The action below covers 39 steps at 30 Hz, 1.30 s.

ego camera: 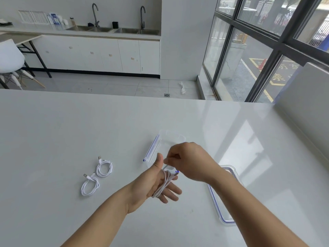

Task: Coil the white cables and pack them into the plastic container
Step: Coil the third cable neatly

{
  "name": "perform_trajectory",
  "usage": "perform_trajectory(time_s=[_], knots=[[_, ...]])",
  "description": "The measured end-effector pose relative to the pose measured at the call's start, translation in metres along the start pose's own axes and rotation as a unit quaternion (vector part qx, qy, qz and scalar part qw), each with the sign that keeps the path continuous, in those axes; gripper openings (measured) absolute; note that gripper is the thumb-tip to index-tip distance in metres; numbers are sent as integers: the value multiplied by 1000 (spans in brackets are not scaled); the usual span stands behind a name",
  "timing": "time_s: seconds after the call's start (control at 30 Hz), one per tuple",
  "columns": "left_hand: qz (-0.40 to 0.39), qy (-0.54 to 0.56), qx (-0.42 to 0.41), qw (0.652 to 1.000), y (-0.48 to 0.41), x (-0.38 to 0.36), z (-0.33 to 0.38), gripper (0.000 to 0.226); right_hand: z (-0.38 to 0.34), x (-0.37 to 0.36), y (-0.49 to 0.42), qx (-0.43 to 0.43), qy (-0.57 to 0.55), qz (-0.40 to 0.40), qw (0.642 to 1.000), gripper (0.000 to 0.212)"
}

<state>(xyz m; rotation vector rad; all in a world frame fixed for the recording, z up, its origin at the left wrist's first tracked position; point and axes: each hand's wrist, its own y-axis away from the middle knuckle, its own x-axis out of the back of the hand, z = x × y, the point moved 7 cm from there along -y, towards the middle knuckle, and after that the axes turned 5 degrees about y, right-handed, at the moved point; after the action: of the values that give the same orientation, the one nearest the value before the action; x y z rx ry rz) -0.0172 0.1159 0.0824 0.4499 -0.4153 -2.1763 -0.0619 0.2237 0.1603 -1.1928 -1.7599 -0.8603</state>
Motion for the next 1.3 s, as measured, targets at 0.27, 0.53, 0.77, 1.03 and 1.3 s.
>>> perform_trajectory(time_s=[0.27, 0.53, 0.77, 1.03, 1.3], knots=[[65, 336, -130, 931, -5, 19, 8, 102, -12, -11, 36, -34, -22, 112, 993, 18], [50, 454, -181, 871, -2, 13, 26, 102, 13, -54, 58, -78, -292, 99, 948, 14], [17, 472, -176, 864, 4, 7, 29, 71, 27, -62, 59, -82, -288, 110, 948, 7], [45, 420, -209, 882, 11, 12, 28, 19, 22, -78, 54, -87, -533, 25, 841, 16], [-5, 390, -189, 901, 13, 0, 31, 11, 24, -79, 54, -112, -630, 86, 764, 19]])
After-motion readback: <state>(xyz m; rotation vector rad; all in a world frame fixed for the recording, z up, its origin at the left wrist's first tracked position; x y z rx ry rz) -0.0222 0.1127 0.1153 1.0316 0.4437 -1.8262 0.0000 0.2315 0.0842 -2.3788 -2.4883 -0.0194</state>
